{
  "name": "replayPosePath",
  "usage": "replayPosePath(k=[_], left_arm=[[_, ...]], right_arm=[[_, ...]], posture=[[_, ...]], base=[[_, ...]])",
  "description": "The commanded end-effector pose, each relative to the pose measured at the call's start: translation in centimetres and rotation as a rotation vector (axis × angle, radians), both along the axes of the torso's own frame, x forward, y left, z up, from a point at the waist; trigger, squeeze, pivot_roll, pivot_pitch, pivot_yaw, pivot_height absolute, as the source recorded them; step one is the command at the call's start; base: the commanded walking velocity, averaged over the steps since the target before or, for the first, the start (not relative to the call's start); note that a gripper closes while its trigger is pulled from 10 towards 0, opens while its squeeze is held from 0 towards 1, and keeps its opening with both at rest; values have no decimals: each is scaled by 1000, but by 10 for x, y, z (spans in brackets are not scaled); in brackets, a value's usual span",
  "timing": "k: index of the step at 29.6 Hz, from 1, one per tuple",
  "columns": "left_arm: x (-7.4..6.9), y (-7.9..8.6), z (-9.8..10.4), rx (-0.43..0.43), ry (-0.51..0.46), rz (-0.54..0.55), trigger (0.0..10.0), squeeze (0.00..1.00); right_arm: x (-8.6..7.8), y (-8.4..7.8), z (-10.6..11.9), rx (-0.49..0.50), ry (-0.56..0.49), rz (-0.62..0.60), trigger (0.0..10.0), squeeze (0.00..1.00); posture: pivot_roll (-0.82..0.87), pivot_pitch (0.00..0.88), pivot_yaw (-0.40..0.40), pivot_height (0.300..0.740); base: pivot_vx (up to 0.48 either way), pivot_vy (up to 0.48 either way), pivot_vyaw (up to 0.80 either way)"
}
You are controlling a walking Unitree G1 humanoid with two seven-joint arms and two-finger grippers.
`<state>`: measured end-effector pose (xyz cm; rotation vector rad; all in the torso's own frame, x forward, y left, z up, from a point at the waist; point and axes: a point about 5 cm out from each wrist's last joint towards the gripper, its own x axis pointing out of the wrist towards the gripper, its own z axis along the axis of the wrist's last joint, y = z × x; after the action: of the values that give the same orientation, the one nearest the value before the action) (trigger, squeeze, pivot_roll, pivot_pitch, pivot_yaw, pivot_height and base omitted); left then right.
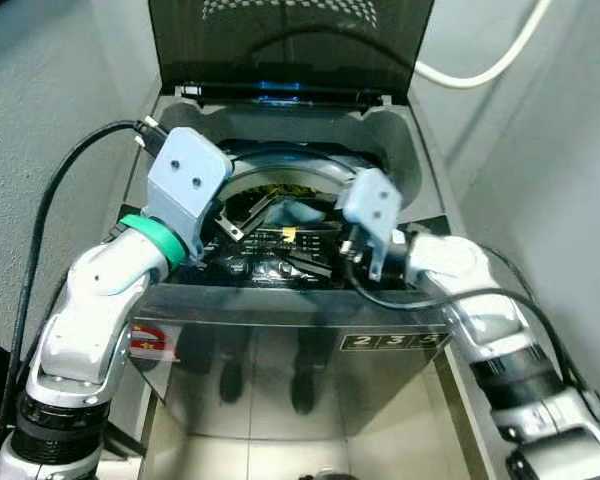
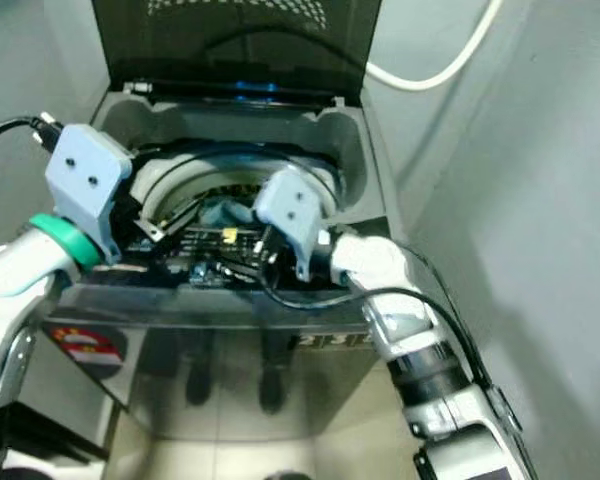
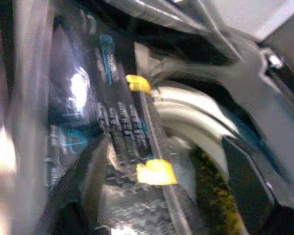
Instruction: Clothes washing
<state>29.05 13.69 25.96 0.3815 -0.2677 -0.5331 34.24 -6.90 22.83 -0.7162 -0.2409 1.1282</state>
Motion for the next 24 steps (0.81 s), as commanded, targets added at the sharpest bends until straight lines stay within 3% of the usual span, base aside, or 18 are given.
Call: replayPosePath(k=[1,3,4,7,9,13,14,15,16,17,21,24], left_arm=[[0,-1,-1,5,-4,7,10000,0],[-1,-1,-2,3,-7,14,10000,0],[-2,-1,-2,-2,-9,23,10000,0],[-4,0,-2,-8,-12,34,10000,0],[-6,1,-2,-13,-11,47,10000,0],[-8,3,-3,-12,-11,50,10000,0],[-6,5,0,-39,-18,63,10000,0],[-6,5,0,-39,-18,63,10000,0],[-5,6,2,-50,-24,70,10000,0],[-5,6,2,-50,-24,70,10000,0],[2,13,4,-61,-53,134,10000,0],[4,15,6,-60,-77,158,10000,0]], right_arm=[[2,5,0,-137,-80,33,10000,0],[8,7,12,-123,-107,7,10000,0],[15,7,29,-33,-97,-39,10000,0],[19,5,43,40,-105,-71,10000,0],[29,-4,61,241,-46,-176,10000,0],[31,-28,75,587,-44,-255,10000,0],[32,-44,71,786,31,-336,10000,0],[32,-44,71,786,31,-336,10000,0],[31,-49,66,855,53,-372,10000,0],[31,-49,66,855,53,-372,10000,0],[21,-55,46,1021,61,-472,10000,0],[14,-53,39,1059,59,-496,10000,0]], posture=[[87,0,-20,740],[104,0,-42,740],[116,0,-51,740],[122,0,-55,740],[127,0,-58,740],[126,0,-48,740],[120,0,-34,740],[120,0,-34,740],[118,0,-31,740],[118,0,-31,740],[99,0,-20,740],[87,0,-8,740]], base=[[0,0,0],[0,0,0],[0,0,0],[0,0,0],[0,0,0],[0,0,0],[0,0,0],[0,0,0],[0,0,0],[0,0,0],[0,0,0],[0,0,0]])
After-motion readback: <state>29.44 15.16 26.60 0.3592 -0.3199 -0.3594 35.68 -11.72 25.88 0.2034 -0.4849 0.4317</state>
